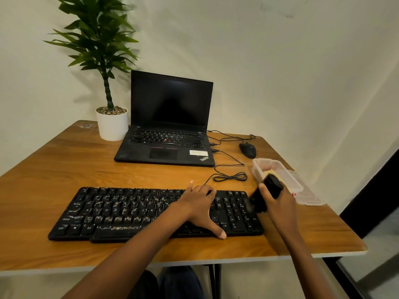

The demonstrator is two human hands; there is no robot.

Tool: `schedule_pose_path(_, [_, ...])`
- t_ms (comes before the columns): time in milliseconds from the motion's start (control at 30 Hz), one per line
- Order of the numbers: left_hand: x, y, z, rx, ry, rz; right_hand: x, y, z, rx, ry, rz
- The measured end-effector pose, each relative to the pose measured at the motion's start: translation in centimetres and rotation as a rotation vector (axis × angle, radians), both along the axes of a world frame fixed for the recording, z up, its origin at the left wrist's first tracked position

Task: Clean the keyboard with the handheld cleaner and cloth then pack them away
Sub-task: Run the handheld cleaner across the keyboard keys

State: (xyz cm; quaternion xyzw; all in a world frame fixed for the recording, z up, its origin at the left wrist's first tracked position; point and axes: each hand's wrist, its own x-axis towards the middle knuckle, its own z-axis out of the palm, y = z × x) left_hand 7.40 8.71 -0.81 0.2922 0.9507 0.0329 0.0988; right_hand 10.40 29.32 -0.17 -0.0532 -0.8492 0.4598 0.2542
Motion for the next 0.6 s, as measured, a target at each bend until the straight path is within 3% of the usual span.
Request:
schedule_pose_path(200, [0.1,0.0,0.2,0.005,0.018,0.006,4.5,1.1,0.2,0.08,-0.085,-0.002])
schedule_pose_path(400, [0.9,-2.6,-0.2,0.003,0.046,0.038,3.0,1.4,2.0,-0.184,0.097,-0.188])
schedule_pose_path(533, [0.8,-4.5,-0.4,-0.012,0.019,0.073,1.6,1.3,1.7,-0.203,0.007,-0.055])
schedule_pose_path(600, [0.7,-4.4,-0.3,0.002,0.017,0.066,1.1,0.8,0.9,-0.081,-0.071,-0.004])
